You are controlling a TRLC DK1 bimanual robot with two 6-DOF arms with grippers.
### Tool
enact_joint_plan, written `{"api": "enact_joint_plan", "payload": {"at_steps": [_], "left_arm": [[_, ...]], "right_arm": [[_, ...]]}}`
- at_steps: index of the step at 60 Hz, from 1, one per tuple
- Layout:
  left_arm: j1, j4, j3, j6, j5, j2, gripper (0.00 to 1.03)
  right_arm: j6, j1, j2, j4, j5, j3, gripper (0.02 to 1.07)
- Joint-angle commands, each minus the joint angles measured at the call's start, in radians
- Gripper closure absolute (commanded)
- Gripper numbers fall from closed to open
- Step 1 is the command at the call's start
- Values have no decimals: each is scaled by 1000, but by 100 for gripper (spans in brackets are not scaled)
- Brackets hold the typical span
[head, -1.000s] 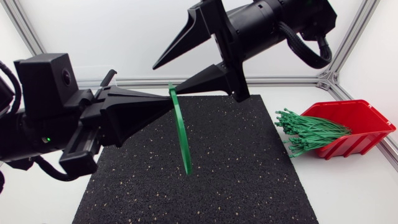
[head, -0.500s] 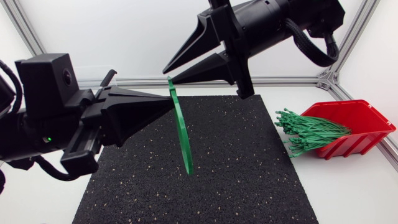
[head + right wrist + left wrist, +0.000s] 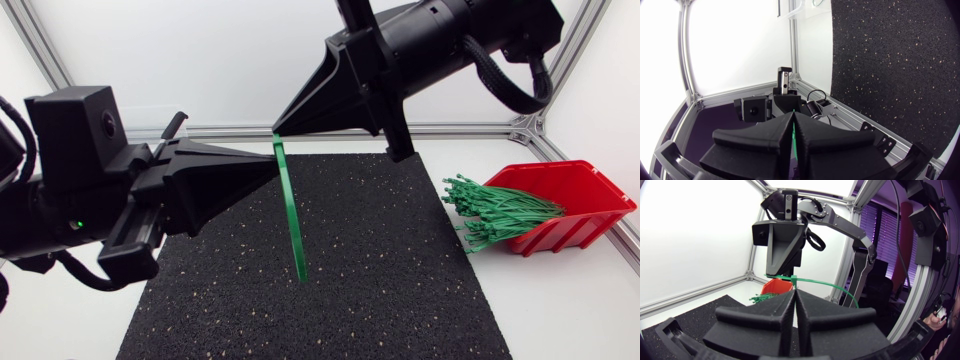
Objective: Take a green cable tie from the red box, thread the tail through the head to close it, then place it in the transparent bin on the left.
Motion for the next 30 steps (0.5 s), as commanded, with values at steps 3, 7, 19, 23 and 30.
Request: {"api": "enact_joint_plan", "payload": {"at_steps": [3,7,19,23,30], "left_arm": [[-29,1,-2,19,7,-7,100],[-45,-4,-2,19,7,-10,100],[-68,-12,1,17,2,-20,100],[-66,-12,1,17,2,-21,100],[-68,-15,0,17,2,-29,100]], "right_arm": [[-4,10,-14,25,18,-16,101],[2,10,-7,39,24,-13,101],[17,9,44,71,46,3,101],[14,9,53,71,49,1,101],[7,9,72,76,58,0,101]]}}
